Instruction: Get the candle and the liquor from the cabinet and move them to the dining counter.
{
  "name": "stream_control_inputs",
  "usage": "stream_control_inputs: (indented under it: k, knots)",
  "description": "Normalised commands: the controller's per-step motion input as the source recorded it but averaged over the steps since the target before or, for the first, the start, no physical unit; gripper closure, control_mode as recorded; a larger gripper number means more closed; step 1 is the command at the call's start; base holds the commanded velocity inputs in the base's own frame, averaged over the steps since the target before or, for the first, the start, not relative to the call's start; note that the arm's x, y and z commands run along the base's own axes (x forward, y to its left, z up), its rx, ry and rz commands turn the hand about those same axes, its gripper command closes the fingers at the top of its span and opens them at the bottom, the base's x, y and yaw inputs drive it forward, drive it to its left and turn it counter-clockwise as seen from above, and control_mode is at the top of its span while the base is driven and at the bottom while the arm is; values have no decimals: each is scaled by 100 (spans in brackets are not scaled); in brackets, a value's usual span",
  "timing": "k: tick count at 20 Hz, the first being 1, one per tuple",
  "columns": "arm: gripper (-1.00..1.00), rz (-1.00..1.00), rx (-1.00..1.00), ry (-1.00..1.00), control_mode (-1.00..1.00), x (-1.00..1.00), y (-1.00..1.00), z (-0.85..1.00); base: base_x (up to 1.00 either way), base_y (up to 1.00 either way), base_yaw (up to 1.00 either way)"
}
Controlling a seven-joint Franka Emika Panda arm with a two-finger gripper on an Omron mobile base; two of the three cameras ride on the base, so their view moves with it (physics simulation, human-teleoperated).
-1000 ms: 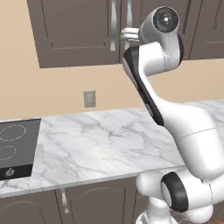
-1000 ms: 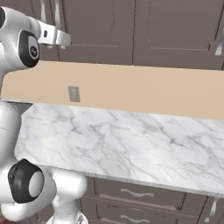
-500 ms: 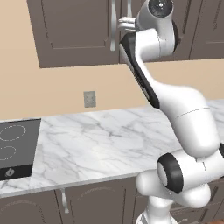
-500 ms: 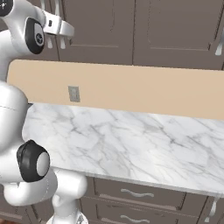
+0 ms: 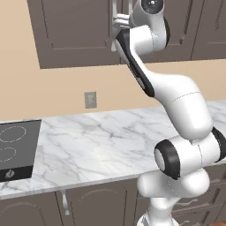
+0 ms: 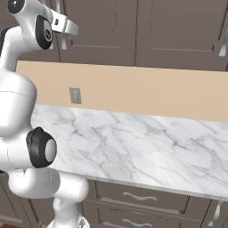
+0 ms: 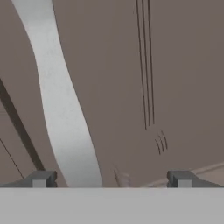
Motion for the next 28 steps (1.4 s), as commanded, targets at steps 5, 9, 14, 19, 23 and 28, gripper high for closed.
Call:
stream_control_inputs:
  k: [5, 9, 14, 19, 23, 28]
  knots:
    - [-100, 2, 4, 1, -100, 34, 16, 5, 0, 0, 0]
    - [-100, 3, 2, 1, -100, 42, 7, 4, 0, 0, 0]
    - [-100, 4, 0, 1, -100, 38, 0, -3, 0, 0, 0]
    - [-100, 7, 0, -2, -100, 37, 0, -14, 0, 0, 0]
    - [100, 4, 0, -8, -100, 37, 2, -17, 0, 0, 0]
    - [100, 0, 0, -8, -100, 53, 5, -18, 0, 0, 0]
